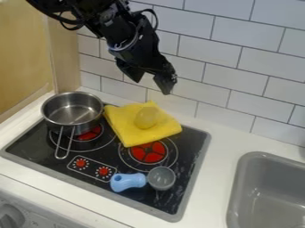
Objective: Move the blue spoon to the upper right corner of the stove
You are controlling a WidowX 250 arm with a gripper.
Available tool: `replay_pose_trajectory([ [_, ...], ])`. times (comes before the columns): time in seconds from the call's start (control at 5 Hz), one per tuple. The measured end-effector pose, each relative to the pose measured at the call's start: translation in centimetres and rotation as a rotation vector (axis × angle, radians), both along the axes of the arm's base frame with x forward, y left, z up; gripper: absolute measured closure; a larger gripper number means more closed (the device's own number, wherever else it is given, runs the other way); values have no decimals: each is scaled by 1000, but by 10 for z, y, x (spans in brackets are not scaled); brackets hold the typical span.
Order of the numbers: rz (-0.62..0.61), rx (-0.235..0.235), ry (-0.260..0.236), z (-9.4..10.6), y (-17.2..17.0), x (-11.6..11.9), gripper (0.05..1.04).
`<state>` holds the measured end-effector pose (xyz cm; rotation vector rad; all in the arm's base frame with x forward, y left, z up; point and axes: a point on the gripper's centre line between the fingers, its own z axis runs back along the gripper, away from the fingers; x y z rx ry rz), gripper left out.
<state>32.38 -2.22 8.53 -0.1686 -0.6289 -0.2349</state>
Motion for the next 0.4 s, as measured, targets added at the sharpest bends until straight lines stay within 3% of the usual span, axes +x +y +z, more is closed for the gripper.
replay_pose_trajectory([
  [0.2,-7,-6,67,-18,-2,-15,85],
  [0.4,-160,18,111,-26,-15,-25,85],
])
